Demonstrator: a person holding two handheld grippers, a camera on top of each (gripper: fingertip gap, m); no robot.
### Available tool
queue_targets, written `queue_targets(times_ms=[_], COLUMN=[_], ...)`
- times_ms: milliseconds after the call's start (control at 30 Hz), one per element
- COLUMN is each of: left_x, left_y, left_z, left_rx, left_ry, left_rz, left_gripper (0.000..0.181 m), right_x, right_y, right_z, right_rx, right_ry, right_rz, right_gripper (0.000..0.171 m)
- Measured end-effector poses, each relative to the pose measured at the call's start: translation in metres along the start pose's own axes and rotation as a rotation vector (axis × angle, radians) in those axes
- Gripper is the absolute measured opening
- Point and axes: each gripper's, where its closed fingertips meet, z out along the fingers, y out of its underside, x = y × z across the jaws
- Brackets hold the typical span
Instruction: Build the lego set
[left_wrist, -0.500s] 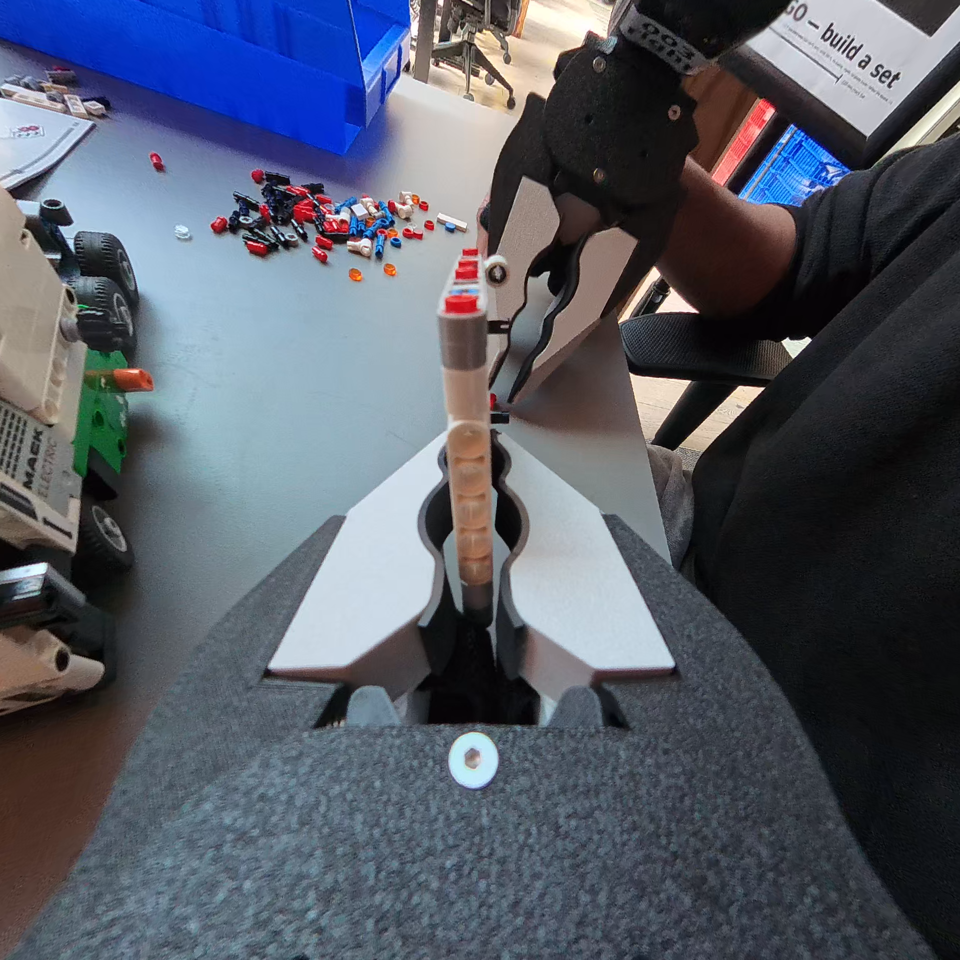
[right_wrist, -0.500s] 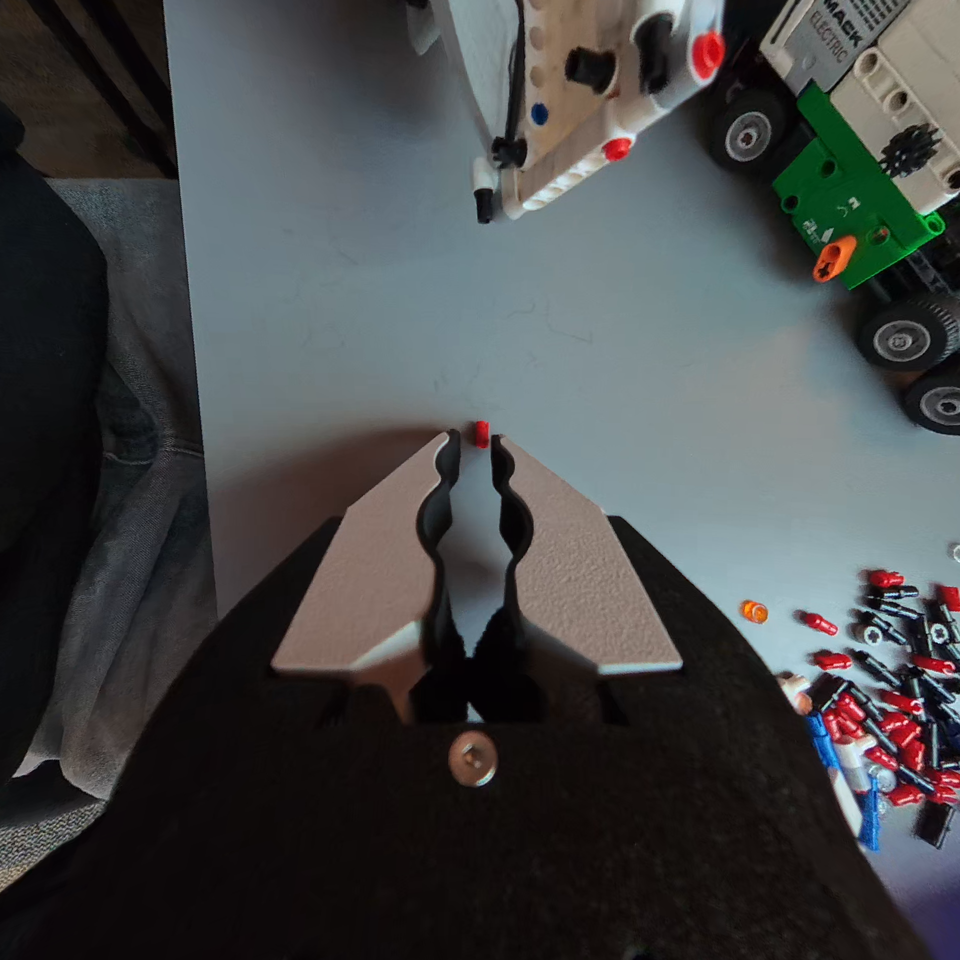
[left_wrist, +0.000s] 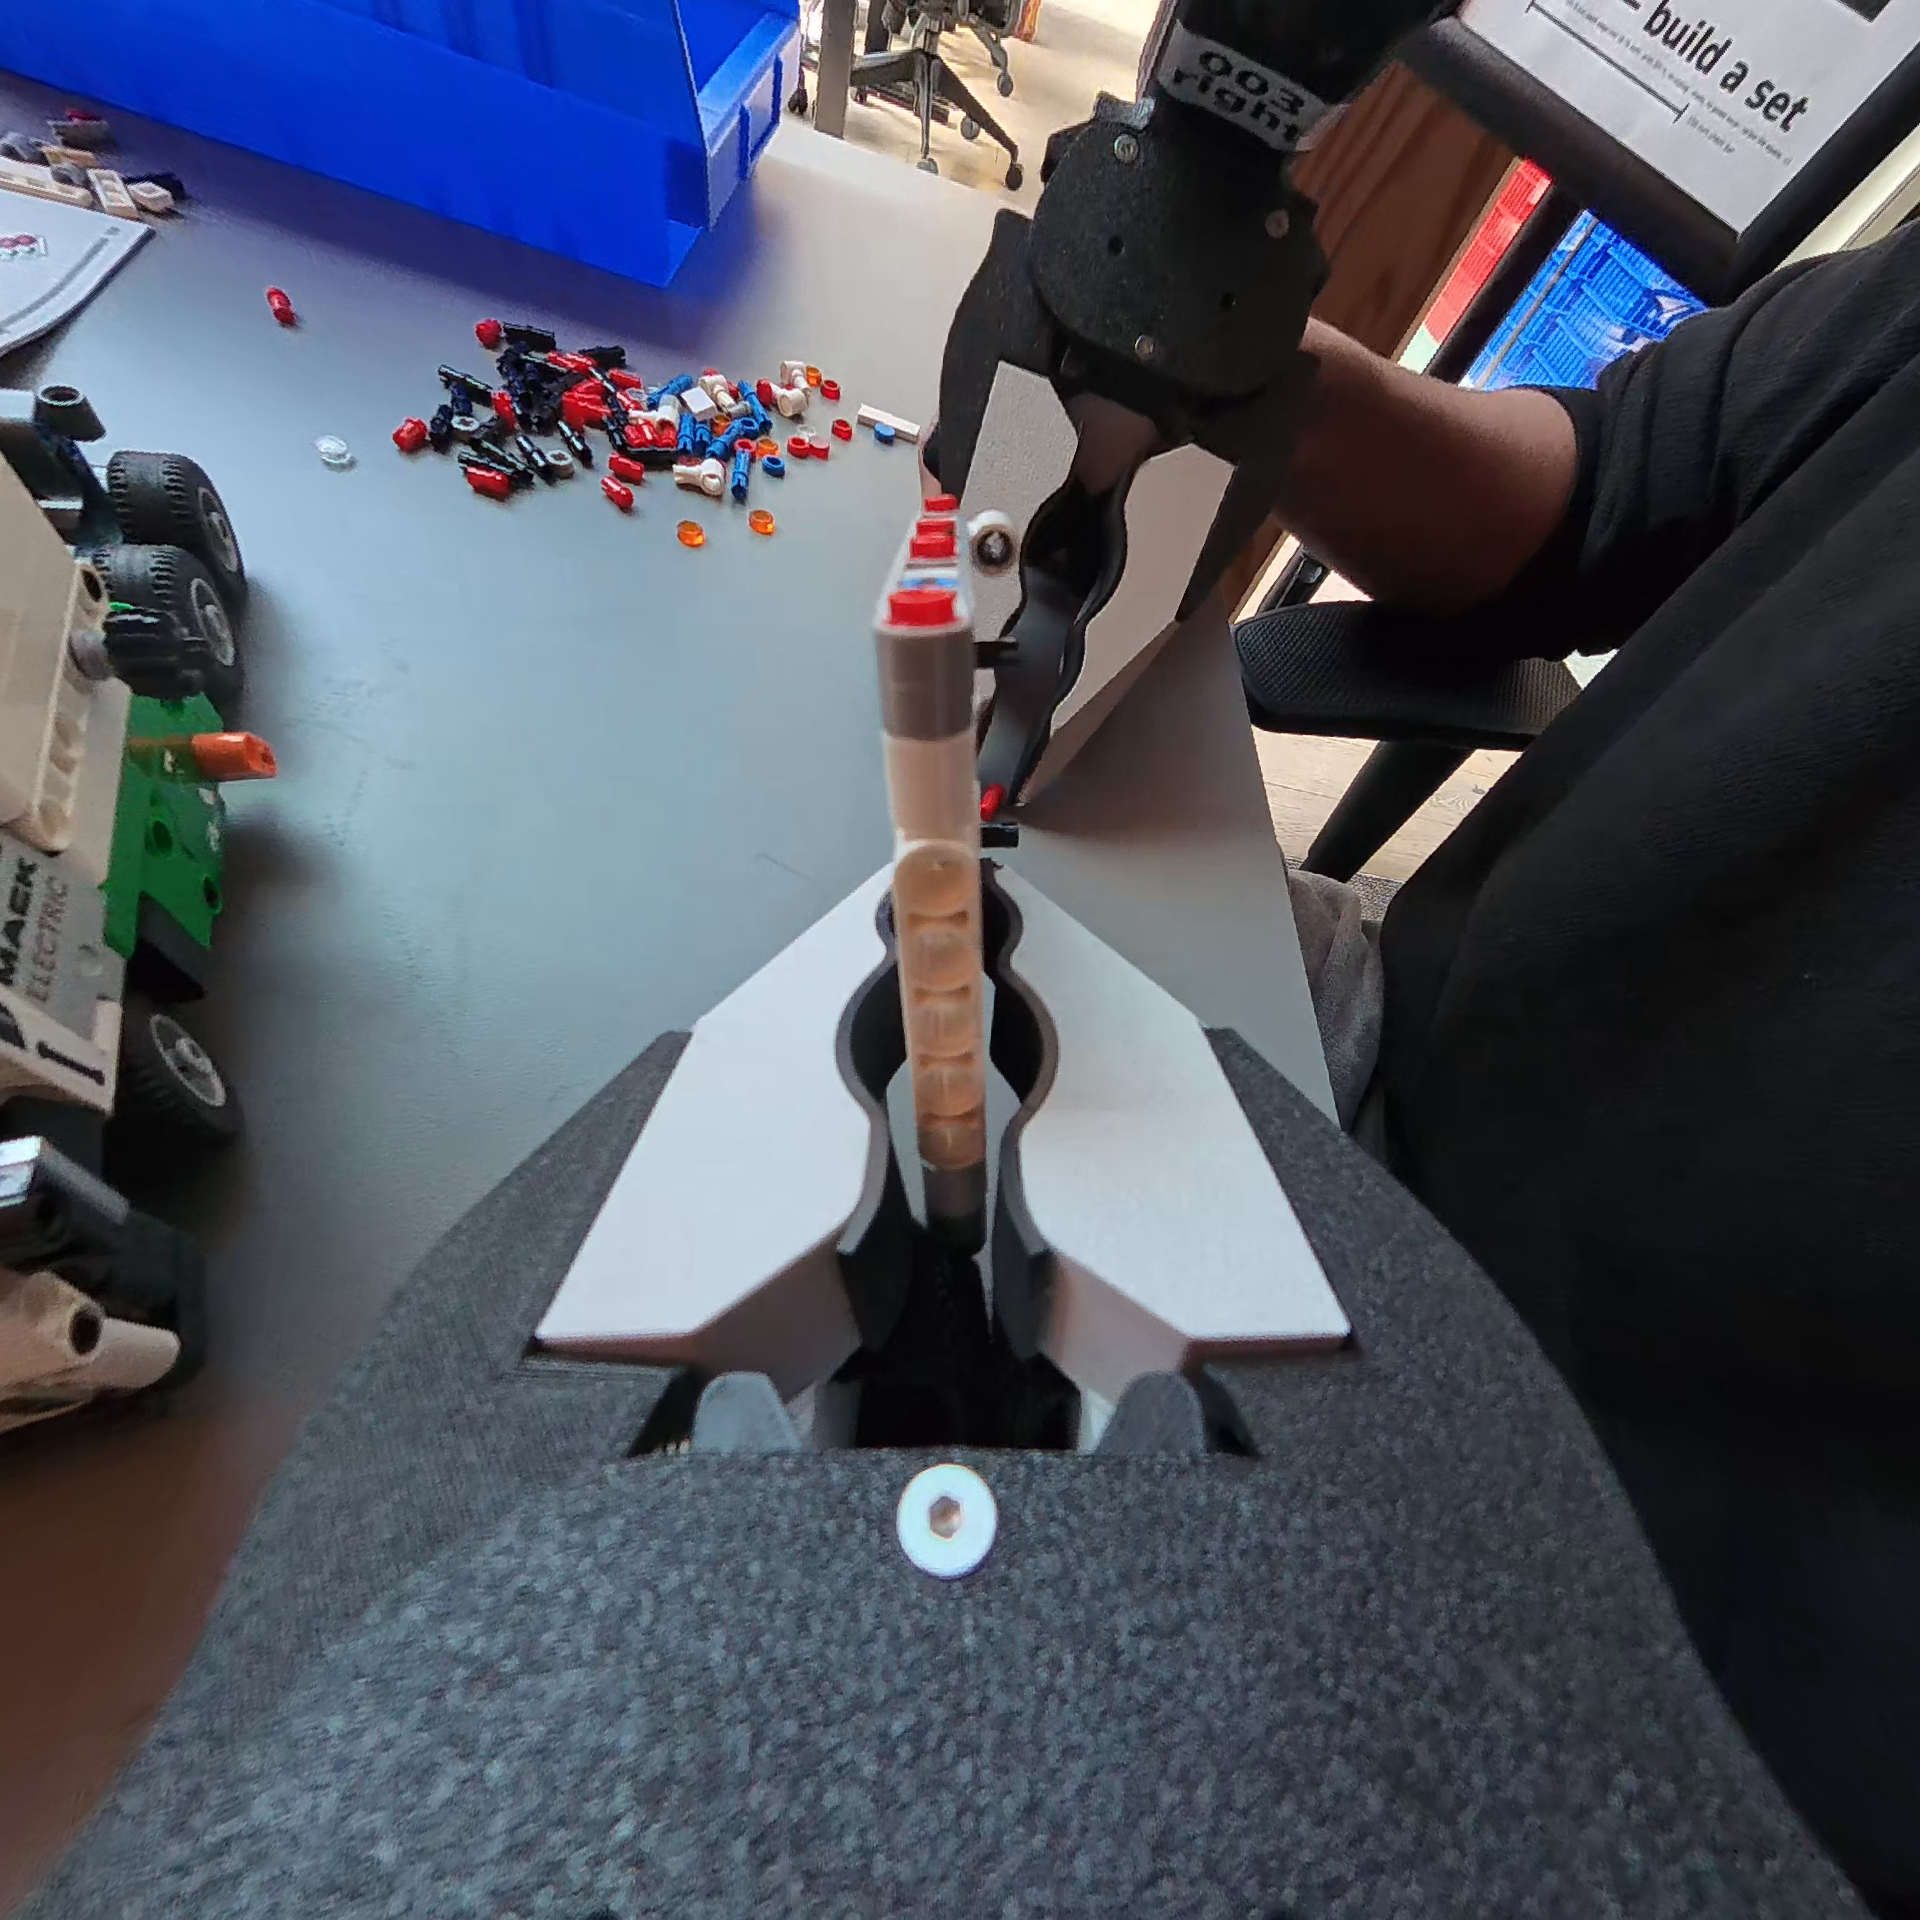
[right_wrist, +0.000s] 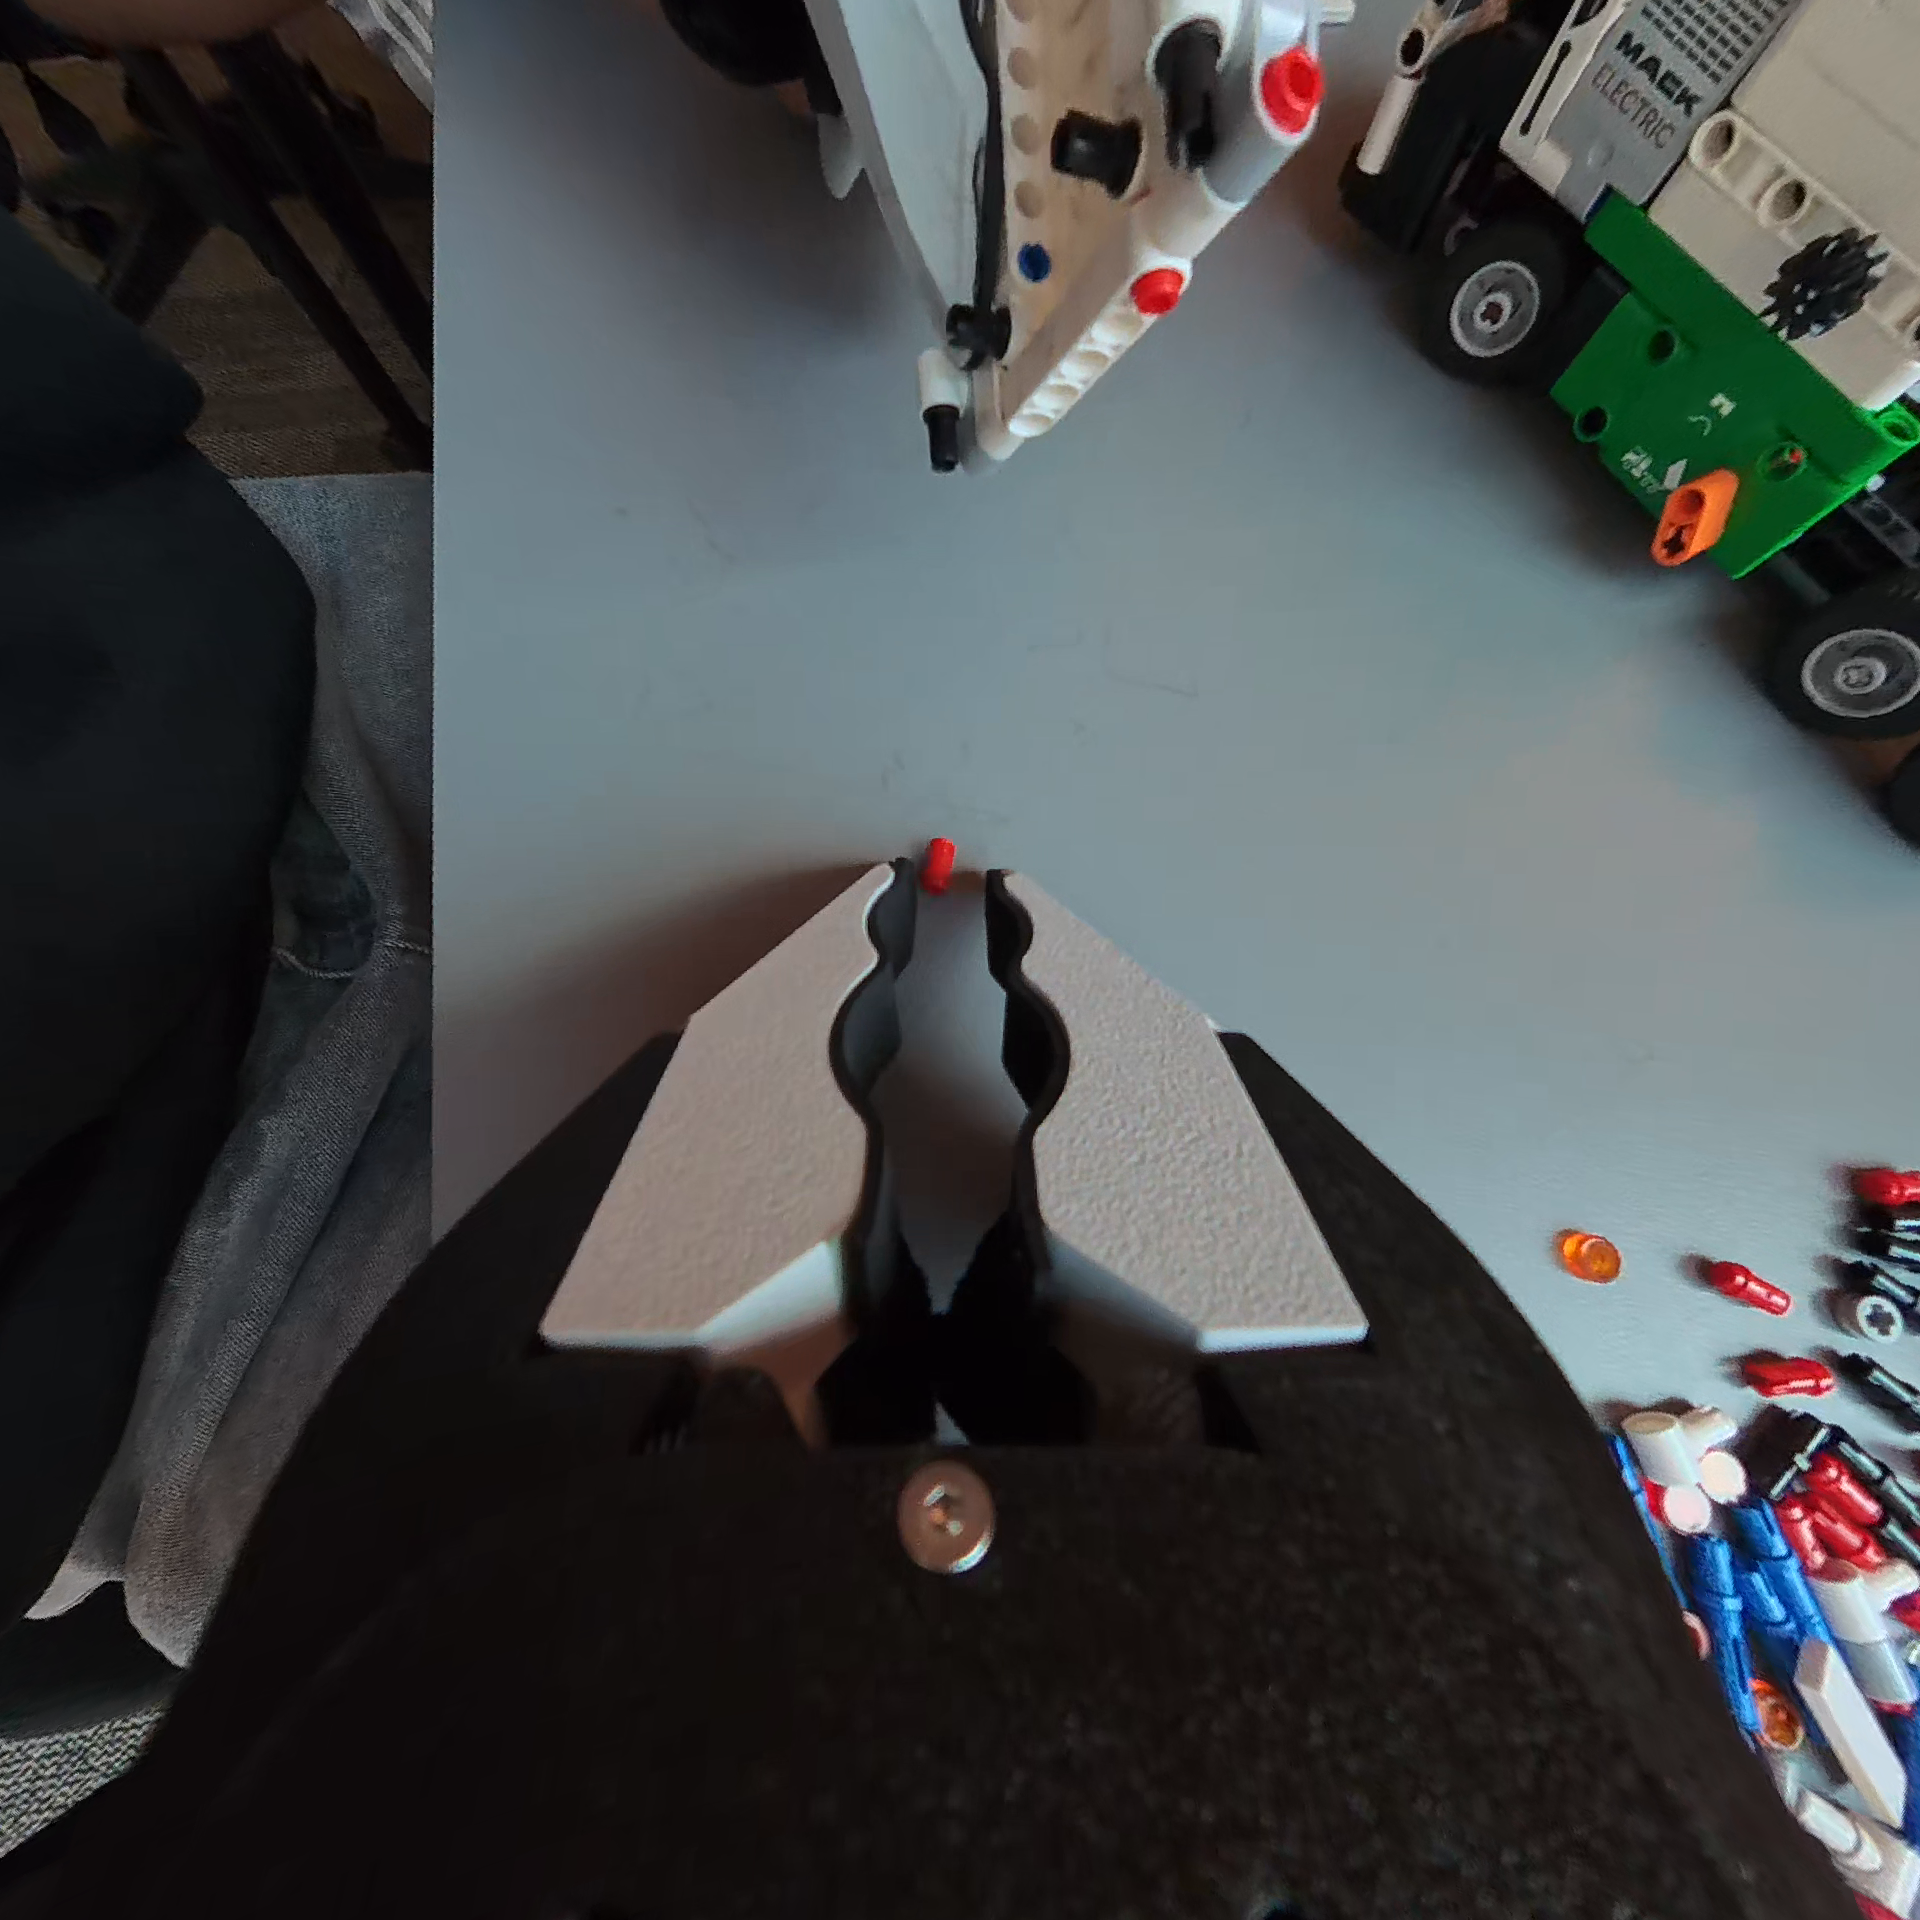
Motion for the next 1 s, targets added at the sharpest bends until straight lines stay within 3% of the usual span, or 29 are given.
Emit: queue_targets(times_ms=[1000], left_x=[0.0016], left_y=[0.0026], left_z=[0.0016], left_rx=[-0.017], left_ry=[0.008], left_rz=[0.006], left_gripper=[0.006], right_x=[-0.0033], right_y=[0.0003], right_z=[0.0004], right_rx=[-0.003], right_ry=[0.035], right_rz=[-0.069], right_gripper=[0.005])
